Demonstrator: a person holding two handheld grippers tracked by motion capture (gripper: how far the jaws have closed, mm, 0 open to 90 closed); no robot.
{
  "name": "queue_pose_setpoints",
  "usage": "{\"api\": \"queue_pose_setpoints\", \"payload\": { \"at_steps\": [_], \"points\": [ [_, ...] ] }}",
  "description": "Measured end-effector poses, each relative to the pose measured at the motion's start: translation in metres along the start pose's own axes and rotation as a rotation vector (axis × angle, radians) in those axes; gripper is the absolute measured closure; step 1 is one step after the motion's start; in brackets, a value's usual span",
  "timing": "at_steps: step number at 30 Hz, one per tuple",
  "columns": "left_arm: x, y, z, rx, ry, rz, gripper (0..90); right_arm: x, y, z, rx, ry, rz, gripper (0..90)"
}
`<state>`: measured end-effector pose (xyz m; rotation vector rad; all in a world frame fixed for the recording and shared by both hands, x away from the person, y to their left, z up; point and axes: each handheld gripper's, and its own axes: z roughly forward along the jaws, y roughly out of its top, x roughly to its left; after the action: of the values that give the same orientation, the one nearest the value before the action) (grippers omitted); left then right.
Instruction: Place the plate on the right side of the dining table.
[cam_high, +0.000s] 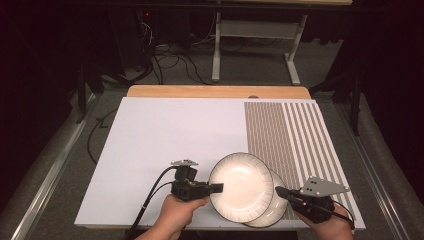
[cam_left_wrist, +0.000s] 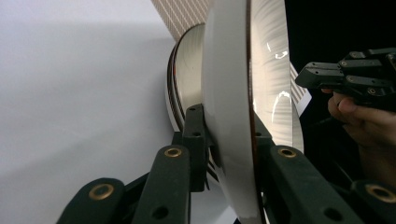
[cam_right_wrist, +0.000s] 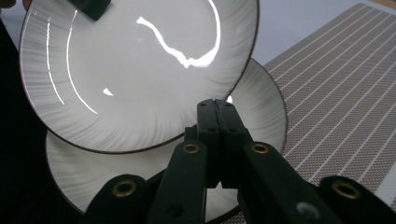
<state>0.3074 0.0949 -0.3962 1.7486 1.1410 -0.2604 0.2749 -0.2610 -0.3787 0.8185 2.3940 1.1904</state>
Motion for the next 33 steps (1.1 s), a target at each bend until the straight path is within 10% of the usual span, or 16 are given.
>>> {"api": "queue_pose_setpoints", "payload": {
  "at_steps": [16,33],
  "points": [
    [0.011,0.012,-0.019,-0.187,0.045,0.118,80.7,-0.026,-0.005,-0.019,-0.080,-0.086,0.100,82.9],
    [0.013,0.004,-0.030,-0.352,0.102,0.323,80.5,-0.045,-0.016,-0.036,-0.168,-0.210,0.186,52.6]
  ]
}}
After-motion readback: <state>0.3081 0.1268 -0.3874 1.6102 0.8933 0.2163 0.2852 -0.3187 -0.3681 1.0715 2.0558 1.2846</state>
